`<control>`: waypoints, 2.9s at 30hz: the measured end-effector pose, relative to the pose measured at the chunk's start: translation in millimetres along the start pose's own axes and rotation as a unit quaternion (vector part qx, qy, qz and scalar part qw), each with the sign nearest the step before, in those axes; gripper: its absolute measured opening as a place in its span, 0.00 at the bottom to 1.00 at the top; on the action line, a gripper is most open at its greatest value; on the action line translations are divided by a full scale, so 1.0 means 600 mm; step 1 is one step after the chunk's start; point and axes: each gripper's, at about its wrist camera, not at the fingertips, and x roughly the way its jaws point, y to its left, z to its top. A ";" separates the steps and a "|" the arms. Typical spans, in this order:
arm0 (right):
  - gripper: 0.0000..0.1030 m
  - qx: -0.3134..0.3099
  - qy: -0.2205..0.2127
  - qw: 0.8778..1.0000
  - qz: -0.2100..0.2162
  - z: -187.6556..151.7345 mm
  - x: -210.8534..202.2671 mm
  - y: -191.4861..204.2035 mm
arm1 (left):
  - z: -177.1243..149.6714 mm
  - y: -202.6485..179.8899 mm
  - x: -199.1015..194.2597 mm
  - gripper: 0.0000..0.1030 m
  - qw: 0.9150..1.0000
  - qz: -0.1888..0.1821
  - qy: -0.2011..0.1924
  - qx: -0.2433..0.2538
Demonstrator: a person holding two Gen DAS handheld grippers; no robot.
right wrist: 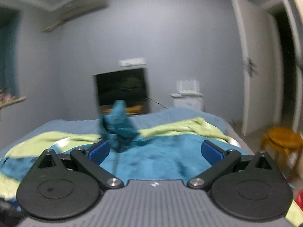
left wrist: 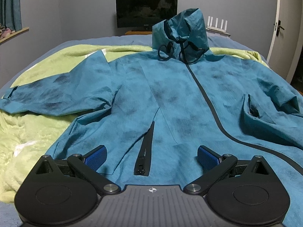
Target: Fold large clothes
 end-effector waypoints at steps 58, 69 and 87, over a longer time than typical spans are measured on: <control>0.05 -0.161 0.024 0.959 0.234 -0.051 0.415 0.213 | 0.009 -0.015 0.071 1.00 0.998 -0.003 0.056 0.010; 0.66 -0.064 0.166 0.968 0.176 -0.269 0.401 0.218 | 0.035 0.002 0.044 1.00 0.998 -0.060 0.030 -0.010; 0.77 0.158 0.210 0.964 0.041 -0.279 0.468 0.069 | 0.152 -0.235 0.260 0.88 0.950 -0.026 0.010 0.312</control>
